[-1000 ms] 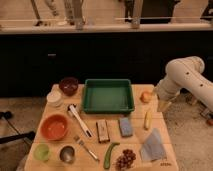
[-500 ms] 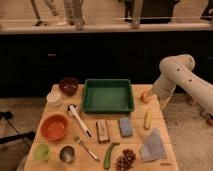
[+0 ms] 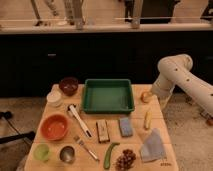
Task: Place apple in paper cup
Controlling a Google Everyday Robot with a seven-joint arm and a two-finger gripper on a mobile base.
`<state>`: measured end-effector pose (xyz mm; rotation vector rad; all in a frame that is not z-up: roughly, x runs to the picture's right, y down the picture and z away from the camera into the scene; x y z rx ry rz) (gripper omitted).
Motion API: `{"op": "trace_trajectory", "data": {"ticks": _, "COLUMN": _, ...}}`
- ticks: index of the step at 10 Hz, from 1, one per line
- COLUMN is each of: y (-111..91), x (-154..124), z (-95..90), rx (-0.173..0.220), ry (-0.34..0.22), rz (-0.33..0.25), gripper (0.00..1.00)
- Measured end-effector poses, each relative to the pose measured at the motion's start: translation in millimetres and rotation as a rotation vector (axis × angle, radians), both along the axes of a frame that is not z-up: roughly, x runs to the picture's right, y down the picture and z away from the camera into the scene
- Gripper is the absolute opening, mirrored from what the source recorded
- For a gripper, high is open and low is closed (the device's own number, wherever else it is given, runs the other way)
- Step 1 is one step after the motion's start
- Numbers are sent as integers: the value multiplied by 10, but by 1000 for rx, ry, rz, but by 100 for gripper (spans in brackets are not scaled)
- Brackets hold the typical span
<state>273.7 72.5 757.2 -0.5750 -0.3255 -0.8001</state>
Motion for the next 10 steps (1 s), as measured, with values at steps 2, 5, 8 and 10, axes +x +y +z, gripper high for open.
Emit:
{"op": "trace_trajectory", "data": {"ticks": 2, "y": -87, "x": 2, "z": 97, "rx": 49, "ry": -56, "rz": -54, "gripper": 63}}
{"op": "trace_trajectory", "data": {"ticks": 5, "y": -305, "x": -20, "z": 446, "rx": 87, "ry": -131, "rz": -168, "gripper": 63}}
{"op": "trace_trajectory", "data": {"ticks": 8, "y": -356, "x": -11, "z": 740, "rx": 54, "ry": -184, "rz": -290, "gripper": 63}}
{"op": "trace_trajectory", "data": {"ticks": 10, "y": -423, "x": 79, "z": 902, "rx": 39, "ry": -186, "rz": -325, "gripper": 63}}
